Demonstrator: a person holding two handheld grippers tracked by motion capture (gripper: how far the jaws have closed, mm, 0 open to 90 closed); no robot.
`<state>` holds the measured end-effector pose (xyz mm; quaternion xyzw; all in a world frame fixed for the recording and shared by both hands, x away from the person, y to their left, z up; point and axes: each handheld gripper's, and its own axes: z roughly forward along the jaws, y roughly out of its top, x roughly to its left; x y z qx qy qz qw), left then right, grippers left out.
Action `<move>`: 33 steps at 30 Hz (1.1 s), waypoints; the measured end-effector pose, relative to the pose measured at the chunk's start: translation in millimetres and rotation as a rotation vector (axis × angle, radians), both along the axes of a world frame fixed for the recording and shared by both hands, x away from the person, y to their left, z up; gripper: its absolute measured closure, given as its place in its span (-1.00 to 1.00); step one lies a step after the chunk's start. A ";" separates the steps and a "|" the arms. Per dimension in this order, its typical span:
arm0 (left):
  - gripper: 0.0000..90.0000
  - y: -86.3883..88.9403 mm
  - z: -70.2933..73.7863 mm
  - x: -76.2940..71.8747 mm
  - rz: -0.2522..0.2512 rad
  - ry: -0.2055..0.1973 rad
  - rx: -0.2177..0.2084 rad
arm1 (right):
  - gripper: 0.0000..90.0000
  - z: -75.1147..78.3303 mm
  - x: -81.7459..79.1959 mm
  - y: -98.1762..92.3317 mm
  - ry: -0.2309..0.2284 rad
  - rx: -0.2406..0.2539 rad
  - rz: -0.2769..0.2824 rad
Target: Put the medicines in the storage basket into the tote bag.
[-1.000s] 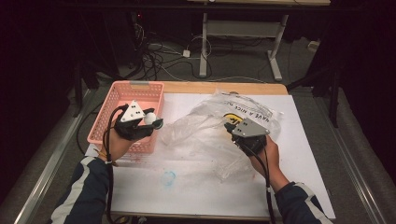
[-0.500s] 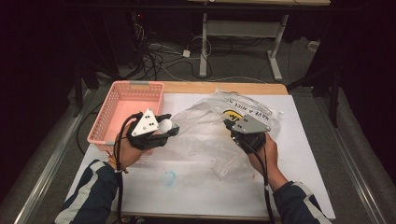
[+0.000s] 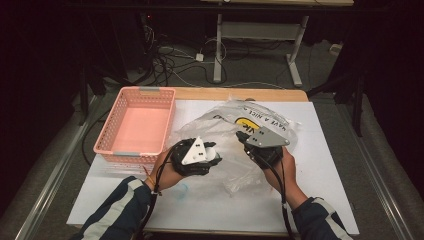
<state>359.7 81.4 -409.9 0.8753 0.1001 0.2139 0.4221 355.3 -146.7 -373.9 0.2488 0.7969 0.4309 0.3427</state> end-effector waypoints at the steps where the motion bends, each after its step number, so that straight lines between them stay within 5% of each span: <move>1: 0.07 -5.2 -4.2 2.7 0.000 0.009 -0.002 | 1.00 -0.1 0.5 -0.2 0.004 0.005 -0.002; 7: 0.07 -29.4 -26.4 20.1 0.002 0.049 0.015 | 1.00 -1.8 3.8 -1.7 0.023 0.016 -0.003; 19: 0.06 -48.0 -52.1 52.1 0.150 0.120 -0.035 | 1.00 -9.0 3.0 3.4 0.061 -0.001 0.021; 21: 0.05 -50.3 -53.4 50.3 0.136 0.112 0.003 | 1.00 -10.6 2.9 4.3 0.066 -0.010 0.026; 27: -0.18 -46.0 -41.8 36.2 0.124 0.069 -0.003 | 1.00 -15.2 3.8 5.0 0.081 -0.029 0.031; 33: -0.19 -29.3 -24.7 0.5 0.061 -0.012 0.032 | 1.00 -16.2 3.7 2.6 0.091 -0.035 0.031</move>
